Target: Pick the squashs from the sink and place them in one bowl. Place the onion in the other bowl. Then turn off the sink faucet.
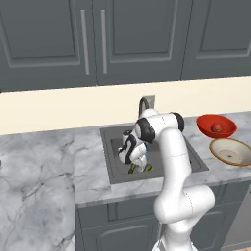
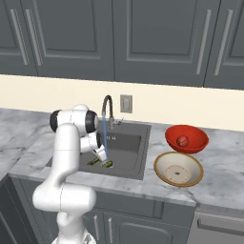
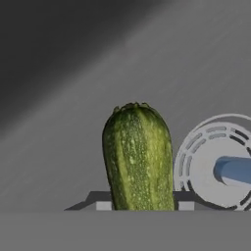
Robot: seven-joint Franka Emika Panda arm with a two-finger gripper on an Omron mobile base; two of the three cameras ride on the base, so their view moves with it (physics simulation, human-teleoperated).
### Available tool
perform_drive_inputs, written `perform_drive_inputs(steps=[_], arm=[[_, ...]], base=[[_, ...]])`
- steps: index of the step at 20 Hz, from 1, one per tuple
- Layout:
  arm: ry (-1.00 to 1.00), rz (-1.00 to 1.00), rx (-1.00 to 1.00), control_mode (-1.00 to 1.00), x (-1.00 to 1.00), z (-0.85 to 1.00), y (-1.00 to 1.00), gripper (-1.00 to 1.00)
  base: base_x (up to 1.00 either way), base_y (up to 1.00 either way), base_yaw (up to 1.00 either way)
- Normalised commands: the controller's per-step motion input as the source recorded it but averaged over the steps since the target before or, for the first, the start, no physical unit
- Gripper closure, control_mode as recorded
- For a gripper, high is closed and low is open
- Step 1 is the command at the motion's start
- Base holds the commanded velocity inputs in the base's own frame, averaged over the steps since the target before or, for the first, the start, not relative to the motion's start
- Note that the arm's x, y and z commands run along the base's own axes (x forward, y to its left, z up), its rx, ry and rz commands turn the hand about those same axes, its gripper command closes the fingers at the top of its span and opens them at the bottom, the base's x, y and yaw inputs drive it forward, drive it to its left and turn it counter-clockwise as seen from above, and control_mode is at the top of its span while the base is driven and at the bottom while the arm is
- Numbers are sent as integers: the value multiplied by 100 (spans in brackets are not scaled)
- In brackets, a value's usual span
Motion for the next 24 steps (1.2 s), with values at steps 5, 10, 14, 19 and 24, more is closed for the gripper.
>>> perform_drive_inputs(steps=[5, 10, 14, 19, 24], arm=[[-2, 0, 0, -100, -5, 56, -2, 100], [0, -2, 2, -100, -1, 74, -4, 100], [-3, -5, 1, -100, -25, 64, 0, 100], [-5, -6, 3, -100, -61, 58, -2, 100], [0, -8, 5, -100, -60, 57, -18, 100]], base=[[0, 0, 0], [0, 0, 0], [0, 0, 0], [0, 0, 0], [0, 0, 0]])
